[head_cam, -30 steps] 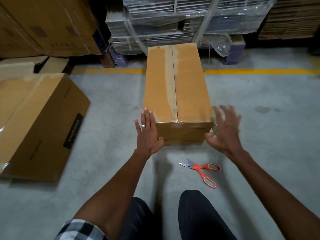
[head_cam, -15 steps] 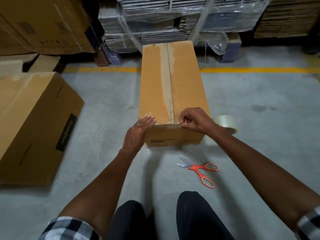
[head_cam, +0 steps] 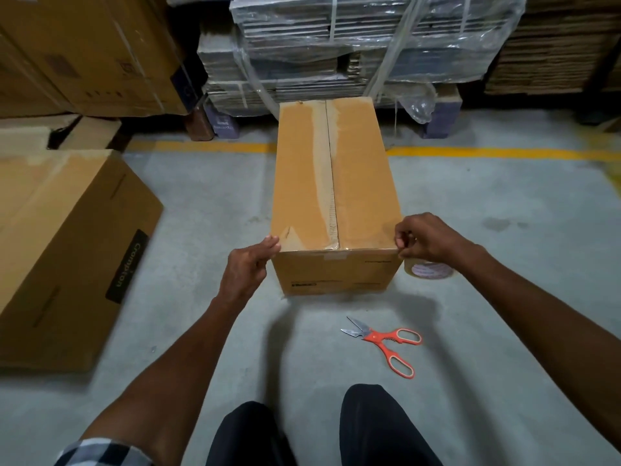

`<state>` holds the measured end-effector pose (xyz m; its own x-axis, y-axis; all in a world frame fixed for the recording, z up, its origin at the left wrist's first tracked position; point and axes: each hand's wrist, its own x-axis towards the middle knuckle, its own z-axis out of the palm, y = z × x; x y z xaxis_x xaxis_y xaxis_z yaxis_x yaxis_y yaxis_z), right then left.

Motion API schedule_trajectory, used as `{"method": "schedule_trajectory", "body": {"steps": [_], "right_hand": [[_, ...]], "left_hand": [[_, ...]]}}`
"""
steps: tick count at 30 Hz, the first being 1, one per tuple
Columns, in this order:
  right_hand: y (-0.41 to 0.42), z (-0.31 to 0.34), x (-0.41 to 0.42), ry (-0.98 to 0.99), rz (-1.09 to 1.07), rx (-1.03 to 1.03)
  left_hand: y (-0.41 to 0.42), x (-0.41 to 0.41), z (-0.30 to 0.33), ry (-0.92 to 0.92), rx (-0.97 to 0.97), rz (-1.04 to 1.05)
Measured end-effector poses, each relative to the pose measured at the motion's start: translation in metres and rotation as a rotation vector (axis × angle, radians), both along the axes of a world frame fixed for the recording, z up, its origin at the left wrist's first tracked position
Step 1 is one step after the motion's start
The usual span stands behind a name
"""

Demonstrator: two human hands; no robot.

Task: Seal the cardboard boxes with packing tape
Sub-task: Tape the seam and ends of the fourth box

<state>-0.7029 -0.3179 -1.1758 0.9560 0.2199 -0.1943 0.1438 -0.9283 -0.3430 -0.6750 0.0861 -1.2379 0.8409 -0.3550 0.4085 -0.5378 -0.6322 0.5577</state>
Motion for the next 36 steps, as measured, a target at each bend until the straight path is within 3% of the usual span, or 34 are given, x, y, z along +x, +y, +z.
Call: {"method": "schedule_trajectory", "body": {"steps": [5, 9, 13, 15, 17, 19, 23, 25, 27, 29, 31, 33, 35, 36], "right_hand": [[0.005, -0.005, -0.002, -0.067, -0.001, -0.074], [0.004, -0.012, -0.01, -0.098, -0.048, -0.023], [0.004, -0.014, -0.029, -0.135, -0.149, 0.067], [0.009, -0.019, -0.056, -0.323, -0.21, 0.17], [0.025, -0.037, -0.091, -0.419, -0.268, 0.266], [0.037, -0.078, -0.12, -0.227, -0.295, 0.323], [0.034, -0.173, -0.156, 0.312, -0.333, 0.152], [0.031, -0.211, -0.172, 0.397, -0.368, 0.103], [0.033, -0.256, -0.187, 0.307, -0.432, 0.086], [0.041, -0.263, -0.194, 0.178, -0.624, 0.35], [0.044, -0.22, -0.177, 0.112, -1.007, 0.774], [0.038, -0.175, -0.138, 0.202, -1.328, 1.444], [0.026, -0.135, -0.105, 0.206, -1.316, 1.982], [0.023, -0.117, -0.092, 0.185, -1.292, 2.102]], "left_hand": [[0.007, 0.019, 0.021, -0.047, 0.147, -0.07], [-0.001, 0.035, 0.043, 0.049, 0.411, -0.099], [-0.031, 0.039, 0.073, 0.202, 0.837, -0.057], [-0.059, 0.041, 0.089, 0.222, 1.155, -0.039], [-0.094, 0.048, 0.102, 0.19, 1.324, -0.038], [-0.132, 0.059, 0.11, 0.249, 1.219, -0.117], [-0.215, 0.072, 0.109, 0.488, 0.646, -0.435], [-0.251, 0.068, 0.099, 0.532, 0.569, -0.495], [-0.279, 0.063, 0.086, 0.501, 0.653, -0.541], [-0.294, 0.058, 0.074, 0.494, 0.723, -0.56], [-0.296, 0.056, 0.067, 0.557, 0.74, -0.558], [-0.293, 0.055, 0.056, 0.555, 0.765, -0.568], [-0.292, 0.053, 0.047, 0.505, 0.806, -0.576], [-0.294, 0.052, 0.045, 0.497, 0.832, -0.567]]}}
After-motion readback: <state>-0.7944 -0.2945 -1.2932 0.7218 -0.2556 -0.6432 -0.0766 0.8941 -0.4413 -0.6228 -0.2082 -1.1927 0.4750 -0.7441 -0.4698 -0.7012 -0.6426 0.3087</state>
